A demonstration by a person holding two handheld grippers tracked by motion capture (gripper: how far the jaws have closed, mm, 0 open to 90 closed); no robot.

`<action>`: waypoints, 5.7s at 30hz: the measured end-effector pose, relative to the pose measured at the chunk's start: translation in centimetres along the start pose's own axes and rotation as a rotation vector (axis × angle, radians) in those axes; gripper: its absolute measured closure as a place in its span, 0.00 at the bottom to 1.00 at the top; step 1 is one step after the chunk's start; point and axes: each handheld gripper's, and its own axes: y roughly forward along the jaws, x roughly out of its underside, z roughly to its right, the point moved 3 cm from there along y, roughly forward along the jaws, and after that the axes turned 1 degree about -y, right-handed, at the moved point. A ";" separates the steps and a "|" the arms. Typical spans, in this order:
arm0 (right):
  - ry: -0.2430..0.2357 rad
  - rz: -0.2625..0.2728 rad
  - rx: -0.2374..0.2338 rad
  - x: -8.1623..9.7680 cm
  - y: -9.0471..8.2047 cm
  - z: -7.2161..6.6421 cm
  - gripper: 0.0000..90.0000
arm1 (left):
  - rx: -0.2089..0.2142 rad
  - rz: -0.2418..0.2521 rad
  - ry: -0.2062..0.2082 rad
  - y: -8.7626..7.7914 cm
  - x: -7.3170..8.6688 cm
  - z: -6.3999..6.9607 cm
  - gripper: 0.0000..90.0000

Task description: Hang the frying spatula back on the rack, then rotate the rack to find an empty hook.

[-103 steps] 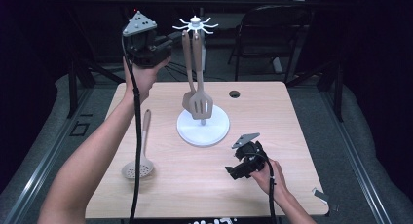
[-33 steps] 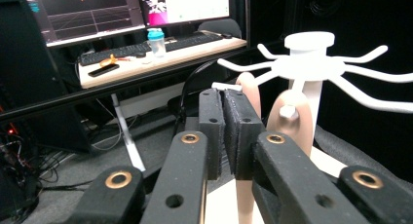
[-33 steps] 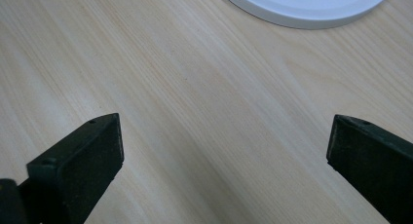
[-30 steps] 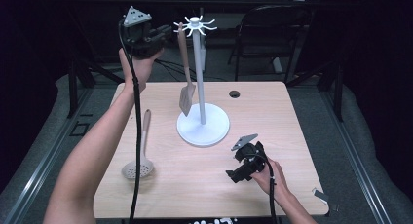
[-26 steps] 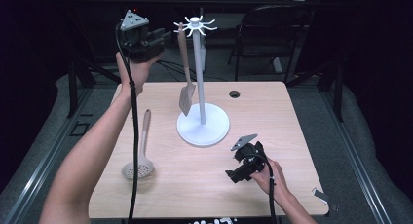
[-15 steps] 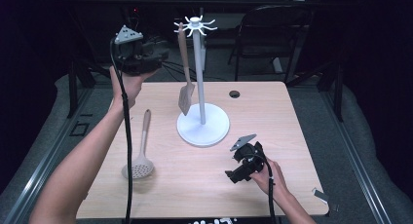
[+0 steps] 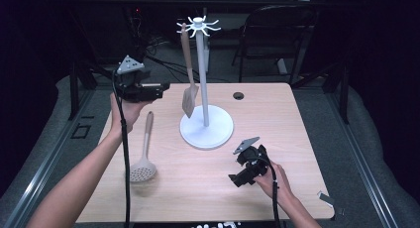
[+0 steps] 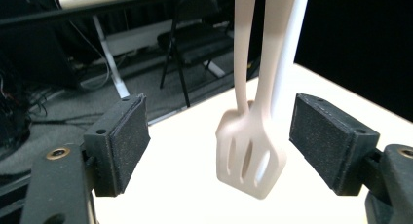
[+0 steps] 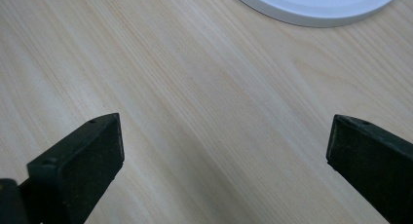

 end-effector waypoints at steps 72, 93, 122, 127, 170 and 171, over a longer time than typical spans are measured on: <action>-0.028 -0.058 0.010 0.1 1.0 -0.7 0.02 | -0.126 -0.582 -0.225 4.9 21.2 -5.2 0.67; -0.032 -0.062 0.016 0.2 0.8 -0.6 0.02 | -0.089 -0.630 -0.201 4.3 22.1 -5.2 0.76; -0.047 -0.076 0.017 0.1 1.0 -0.9 0.03 | -0.033 -0.742 -0.129 0.6 23.1 -3.7 0.85; -0.045 -0.071 0.013 0.1 1.1 -1.1 0.03 | -0.042 -0.761 -0.102 1.1 22.6 -3.8 0.74; -0.053 -0.095 -0.004 0.3 1.6 -1.1 0.03 | 0.008 -0.758 -0.161 3.5 20.8 -4.8 0.84; -0.060 -0.098 -0.003 0.3 1.5 -1.1 0.03 | 0.013 -0.739 -0.170 3.2 20.7 -4.9 0.84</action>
